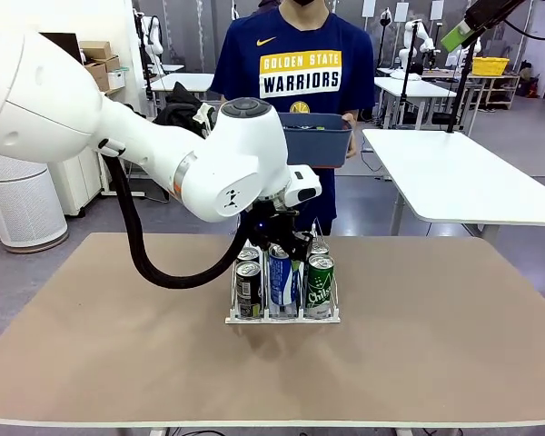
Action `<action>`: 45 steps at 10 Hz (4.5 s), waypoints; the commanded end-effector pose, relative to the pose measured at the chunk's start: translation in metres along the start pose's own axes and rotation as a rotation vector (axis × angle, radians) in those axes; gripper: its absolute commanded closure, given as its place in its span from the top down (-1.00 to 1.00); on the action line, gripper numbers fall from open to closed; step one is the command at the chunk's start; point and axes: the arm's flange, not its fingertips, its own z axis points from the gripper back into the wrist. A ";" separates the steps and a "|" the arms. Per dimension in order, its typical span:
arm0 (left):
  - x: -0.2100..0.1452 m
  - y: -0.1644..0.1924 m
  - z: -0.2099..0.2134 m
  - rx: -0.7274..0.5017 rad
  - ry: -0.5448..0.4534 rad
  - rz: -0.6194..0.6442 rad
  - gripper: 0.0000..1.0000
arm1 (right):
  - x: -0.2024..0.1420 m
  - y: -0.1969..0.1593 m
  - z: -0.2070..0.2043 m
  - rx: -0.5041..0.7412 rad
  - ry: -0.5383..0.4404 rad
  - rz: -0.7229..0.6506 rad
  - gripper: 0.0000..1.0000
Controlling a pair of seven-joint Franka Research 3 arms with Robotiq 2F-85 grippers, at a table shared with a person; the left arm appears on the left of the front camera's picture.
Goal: Fill the beverage cans into the dispenser.
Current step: Place the picked Ionic drink in the line of the Automatic Can Dispenser with the same cans, then pick up the Pepsi coke handed by the human.
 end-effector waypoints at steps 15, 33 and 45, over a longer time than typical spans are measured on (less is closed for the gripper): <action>-0.001 0.002 0.015 0.037 0.007 0.050 1.00 | -0.001 0.001 0.001 0.003 -0.004 -0.002 1.00; -0.011 0.078 0.154 -0.057 0.046 -0.140 1.00 | -0.001 0.001 0.001 0.003 -0.004 -0.002 1.00; -0.047 0.119 0.332 0.066 -0.069 -0.108 1.00 | -0.001 0.001 0.001 0.003 -0.004 -0.002 1.00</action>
